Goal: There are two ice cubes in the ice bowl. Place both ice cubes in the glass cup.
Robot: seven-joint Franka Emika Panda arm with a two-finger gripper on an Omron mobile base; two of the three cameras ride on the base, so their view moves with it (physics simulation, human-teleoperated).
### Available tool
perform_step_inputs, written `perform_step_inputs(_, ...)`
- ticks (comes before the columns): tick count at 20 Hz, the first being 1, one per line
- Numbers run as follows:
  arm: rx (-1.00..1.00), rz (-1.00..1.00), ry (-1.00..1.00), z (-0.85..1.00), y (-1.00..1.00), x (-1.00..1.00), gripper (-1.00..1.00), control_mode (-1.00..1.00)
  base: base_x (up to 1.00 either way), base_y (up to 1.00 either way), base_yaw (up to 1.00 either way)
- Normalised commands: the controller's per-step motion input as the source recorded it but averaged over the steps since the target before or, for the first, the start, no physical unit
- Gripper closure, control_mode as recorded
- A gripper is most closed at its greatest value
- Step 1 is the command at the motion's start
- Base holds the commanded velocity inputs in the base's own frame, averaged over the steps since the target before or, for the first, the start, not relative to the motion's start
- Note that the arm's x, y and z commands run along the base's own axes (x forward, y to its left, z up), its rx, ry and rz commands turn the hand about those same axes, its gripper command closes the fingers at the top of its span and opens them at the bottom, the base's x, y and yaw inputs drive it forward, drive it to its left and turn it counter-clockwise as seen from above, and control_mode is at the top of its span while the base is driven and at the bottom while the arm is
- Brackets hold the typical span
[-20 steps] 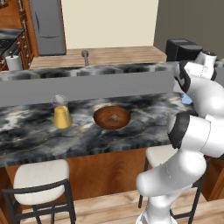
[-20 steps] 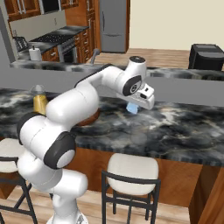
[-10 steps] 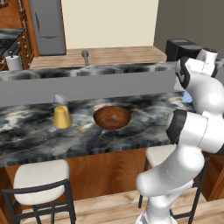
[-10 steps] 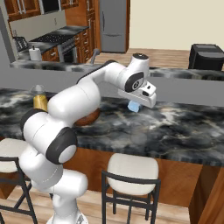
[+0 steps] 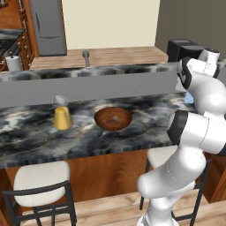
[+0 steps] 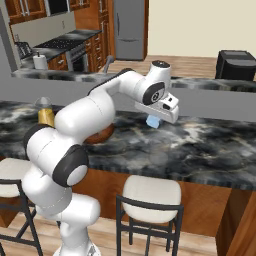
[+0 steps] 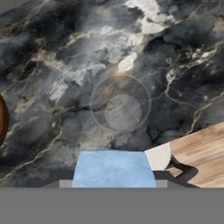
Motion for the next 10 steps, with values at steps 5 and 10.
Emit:
perform_step_inputs(5,0.00,0.00,0.00,0.00,0.00,0.30,1.00,-1.00,0.00,0.00,0.00)
perform_step_inputs(10,0.00,0.00,0.00,0.00,-0.01,0.36,1.00,-1.00,0.00,0.00,0.00)
